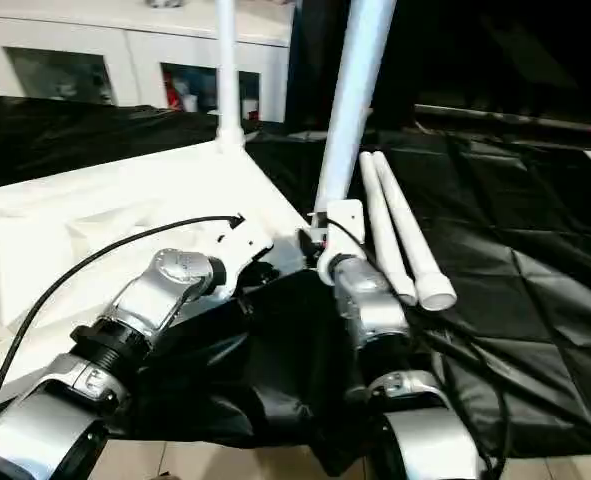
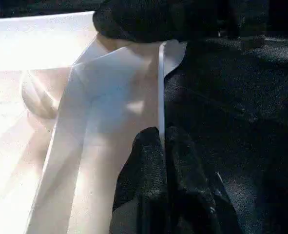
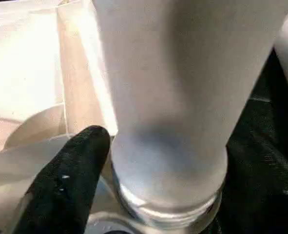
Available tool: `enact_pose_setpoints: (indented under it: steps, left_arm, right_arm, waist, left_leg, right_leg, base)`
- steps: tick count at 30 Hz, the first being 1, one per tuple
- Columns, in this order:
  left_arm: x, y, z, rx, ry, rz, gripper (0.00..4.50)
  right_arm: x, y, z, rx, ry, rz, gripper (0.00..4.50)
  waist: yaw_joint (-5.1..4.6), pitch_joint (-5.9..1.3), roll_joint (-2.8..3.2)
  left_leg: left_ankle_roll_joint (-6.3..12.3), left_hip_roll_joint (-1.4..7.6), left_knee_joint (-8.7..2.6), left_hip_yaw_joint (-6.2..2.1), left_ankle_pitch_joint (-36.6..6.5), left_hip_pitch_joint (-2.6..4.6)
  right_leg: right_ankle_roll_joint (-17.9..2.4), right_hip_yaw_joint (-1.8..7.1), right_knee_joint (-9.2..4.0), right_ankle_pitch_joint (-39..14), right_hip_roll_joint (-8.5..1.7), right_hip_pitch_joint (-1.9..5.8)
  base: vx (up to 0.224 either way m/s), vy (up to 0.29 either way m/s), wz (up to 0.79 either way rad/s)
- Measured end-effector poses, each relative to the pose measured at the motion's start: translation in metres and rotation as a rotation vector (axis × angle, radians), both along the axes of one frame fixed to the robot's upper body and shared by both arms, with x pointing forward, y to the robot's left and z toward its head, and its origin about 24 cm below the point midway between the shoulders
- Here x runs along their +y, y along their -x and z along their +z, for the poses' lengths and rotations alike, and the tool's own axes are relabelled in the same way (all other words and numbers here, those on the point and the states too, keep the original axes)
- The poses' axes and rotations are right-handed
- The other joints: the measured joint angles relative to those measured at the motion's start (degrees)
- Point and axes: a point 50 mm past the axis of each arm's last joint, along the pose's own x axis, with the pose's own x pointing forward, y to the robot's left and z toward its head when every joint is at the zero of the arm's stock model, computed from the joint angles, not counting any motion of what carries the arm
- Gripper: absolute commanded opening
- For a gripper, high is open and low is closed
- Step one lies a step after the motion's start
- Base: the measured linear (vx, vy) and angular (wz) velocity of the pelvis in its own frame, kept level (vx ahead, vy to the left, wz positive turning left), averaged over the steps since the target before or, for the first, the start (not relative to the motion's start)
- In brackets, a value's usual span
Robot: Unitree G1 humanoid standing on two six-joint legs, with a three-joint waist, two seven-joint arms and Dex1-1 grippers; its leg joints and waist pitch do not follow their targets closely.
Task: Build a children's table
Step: Rotate leg to tighten
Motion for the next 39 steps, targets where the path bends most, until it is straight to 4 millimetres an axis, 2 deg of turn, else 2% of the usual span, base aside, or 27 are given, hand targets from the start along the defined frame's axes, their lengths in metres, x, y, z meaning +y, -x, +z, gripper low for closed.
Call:
enact_pose_setpoints:
  steps: [6, 13, 18, 25, 30, 31, 39]
  left_arm:
    - [0.011, -0.001, 0.003, 0.000, -0.004, -0.017, 0.00]
    - [0.039, 0.005, 0.008, 0.009, -0.002, -0.141, 0.00]
    - [0.053, 0.018, 0.010, 0.042, 0.022, -0.269, 0.00]
    - [0.059, 0.029, 0.010, 0.083, 0.026, -0.358, 0.00]
    - [0.061, 0.033, 0.010, 0.086, 0.026, -0.376, 0.00]
    - [0.061, 0.034, 0.010, 0.087, 0.027, -0.380, 0.00]
    - [0.063, 0.035, 0.010, 0.091, 0.022, -0.383, 0.00]
  right_arm:
    - [-0.007, 0.002, 0.003, -0.022, 0.021, 0.123, 3.86]
    - [-0.037, 0.022, 0.005, -0.046, 0.144, 0.434, 3.86]
    - [-0.045, 0.035, 0.010, -0.038, 0.168, 0.604, 3.86]
    - [-0.047, 0.044, 0.025, -0.058, 0.157, 0.750, 3.86]
    - [-0.046, 0.052, 0.021, -0.036, 0.130, 0.794, 3.86]
    - [-0.047, 0.052, 0.021, -0.026, 0.131, 0.795, 3.61]
    - [-0.047, 0.052, 0.019, -0.015, 0.135, 0.799, 2.94]
  waist:
    - [-0.22, 0.08, 0.09]
    - [-0.04, 0.16, 0.31]
    - [0.14, 0.39, 0.65]
    - [0.58, 0.44, 0.66]
    - [0.69, 0.44, 0.66]
    - [0.69, 0.44, 0.66]
    - [0.77, 0.44, 0.66]
  left_leg:
    - [-0.01, 0.03, -0.20, -0.01, 0.00, -0.05]
    - [0.03, 0.05, -0.65, 0.03, -0.01, -0.11]
    - [0.25, 0.05, -0.69, 0.05, 0.01, -0.15]
    - [0.21, 0.06, -0.61, 0.06, -0.01, -0.11]
    - [0.20, 0.06, -0.63, 0.06, -0.01, -0.12]
    - [0.21, 0.06, -0.63, 0.06, 0.00, -0.12]
    - [0.22, 0.06, -0.61, 0.06, 0.01, -0.13]
  right_leg:
    - [0.02, 0.00, -0.01, 0.02, 0.07, -0.16]
    - [-0.21, -0.01, -0.41, 0.09, 0.18, -0.22]
    - [-0.29, -0.01, -0.45, -0.01, 0.17, -0.29]
    - [-0.32, -0.04, -0.38, -0.02, 0.15, -0.28]
    - [-0.31, -0.04, -0.36, -0.03, 0.15, -0.28]
    - [-0.31, -0.04, -0.36, -0.03, 0.15, -0.29]
    - [-0.31, -0.04, -0.32, -0.03, 0.15, -0.29]
  base:
    - [0.000, 0.000, 0.00]
    - [0.000, 0.000, 0.00]
    - [0.000, 0.000, 0.00]
    - [0.000, 0.000, 0.00]
    - [0.000, 0.000, 0.00]
    - [0.000, 0.000, 0.00]
    - [0.000, 0.000, 0.00]
